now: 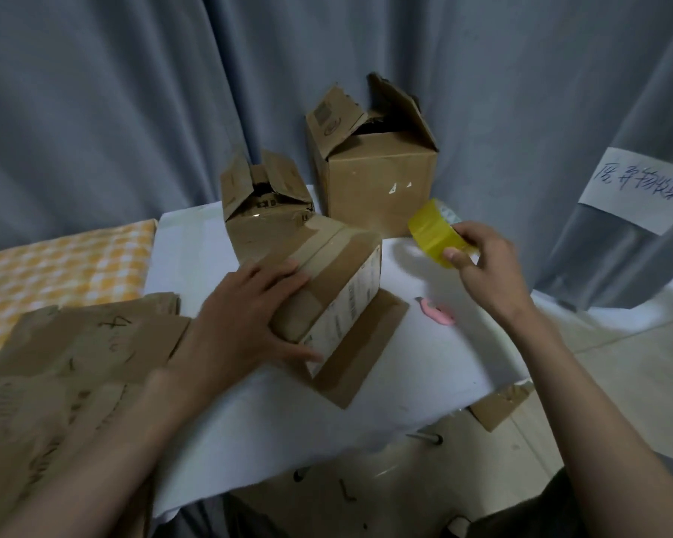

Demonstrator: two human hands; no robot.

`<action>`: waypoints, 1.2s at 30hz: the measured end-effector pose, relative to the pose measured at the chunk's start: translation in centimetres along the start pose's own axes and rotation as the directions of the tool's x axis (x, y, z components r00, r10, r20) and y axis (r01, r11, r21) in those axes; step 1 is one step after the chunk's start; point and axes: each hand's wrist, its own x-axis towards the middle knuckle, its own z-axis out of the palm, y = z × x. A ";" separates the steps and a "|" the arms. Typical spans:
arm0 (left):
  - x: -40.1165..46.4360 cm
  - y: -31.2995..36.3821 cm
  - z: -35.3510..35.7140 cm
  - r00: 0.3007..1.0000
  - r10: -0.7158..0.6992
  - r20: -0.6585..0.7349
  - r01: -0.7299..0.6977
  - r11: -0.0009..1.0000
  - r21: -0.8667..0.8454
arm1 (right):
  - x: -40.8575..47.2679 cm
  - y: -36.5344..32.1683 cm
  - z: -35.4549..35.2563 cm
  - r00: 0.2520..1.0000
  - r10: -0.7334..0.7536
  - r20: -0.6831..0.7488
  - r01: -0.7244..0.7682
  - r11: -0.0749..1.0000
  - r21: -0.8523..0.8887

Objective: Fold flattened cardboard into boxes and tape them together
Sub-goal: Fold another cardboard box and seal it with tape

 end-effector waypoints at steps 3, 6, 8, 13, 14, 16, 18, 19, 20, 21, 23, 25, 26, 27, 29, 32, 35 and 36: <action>1.9 2.8 1.0 0.994 -0.111 0.017 0.109 0.991 0.079 | -0.3 -0.8 -0.2 1.000 -0.022 -0.019 0.023 0.997 0.077; 4.1 3.8 0.9 0.983 -0.185 0.019 0.184 0.981 0.058 | -0.6 -1.3 -0.5 0.999 -0.043 -0.005 0.043 0.990 0.135; 5.8 4.2 0.1 0.980 -0.197 -0.009 0.196 0.977 -0.087 | -0.7 -1.6 -0.7 0.998 -0.065 0.000 0.064 0.983 0.172; 10.4 6.0 -1.3 0.992 -0.098 -0.080 0.058 0.917 -0.396 | -1.4 -2.3 -1.5 0.980 -0.200 0.013 0.190 0.949 0.253; 11.1 6.4 -1.5 0.992 -0.085 -0.094 0.038 0.906 -0.422 | -1.6 -2.5 -1.6 0.975 -0.222 0.018 0.209 0.939 0.274; 12.1 7.1 -1.6 0.992 -0.078 -0.103 0.024 0.896 -0.444 | -1.9 -2.6 -1.6 0.967 -0.254 0.027 0.234 0.924 0.302; 12.4 7.5 -1.6 0.993 -0.069 -0.098 0.020 0.901 -0.434 | -2.0 -2.4 -1.5 0.966 -0.255 0.036 0.232 0.921 0.312; 12.5 7.7 -1.6 0.992 -0.066 -0.111 0.011 0.900 -0.436 | -2.0 -2.4 -1.5 0.968 -0.248 0.040 0.224 0.923 0.312; 12.4 7.8 -1.7 0.989 -0.066 -0.135 -0.002 0.894 -0.449 | -2.1 -2.3 -1.6 0.970 -0.240 0.044 0.214 0.924 0.316; 12.2 7.8 -1.7 0.984 -0.063 -0.166 -0.022 0.884 -0.467 | -2.1 -2.3 -1.7 0.971 -0.234 0.048 0.206 0.923 0.325; 11.9 7.8 -1.8 0.972 -0.040 -0.230 -0.082 0.864 -0.498 | -2.1 -2.4 -1.8 0.972 -0.231 0.051 0.200 0.918 0.343; 11.6 7.9 -1.8 0.960 -0.018 -0.279 -0.131 0.852 -0.507 | -2.1 -2.5 -1.8 0.972 -0.227 0.057 0.192 0.912 0.362; 11.5 7.9 -1.8 0.950 -0.023 -0.312 -0.145 0.851 -0.504 | -2.1 -2.6 -1.9 0.972 -0.225 0.063 0.186 0.910 0.371; 11.5 8.1 -1.7 0.934 -0.039 -0.355 -0.154 0.853 -0.499 | -2.1 -2.7 -1.9 0.972 -0.224 0.071 0.181 0.907 0.379; 11.5 8.3 -1.7 0.893 -0.092 -0.441 -0.158 0.852 -0.498 | -2.1 -2.9 -2.0 0.971 -0.221 0.090 0.171 0.907 0.384; 11.3 8.9 -1.8 0.858 -0.204 -0.472 -0.094 0.840 -0.534 | -2.1 -3.4 -2.3 0.974 -0.201 0.100 0.141 0.895 0.422; 11.0 9.0 -2.2 0.868 -0.333 -0.369 0.035 0.782 -0.622 | -1.9 -4.2 -2.8 0.990 -0.121 0.077 0.069 0.873 0.482; 10.8 8.9 -2.5 0.868 -0.377 -0.324 0.079 0.748 -0.659 | -1.8 -4.4 -3.0 0.995 -0.082 0.060 0.042 0.866 0.499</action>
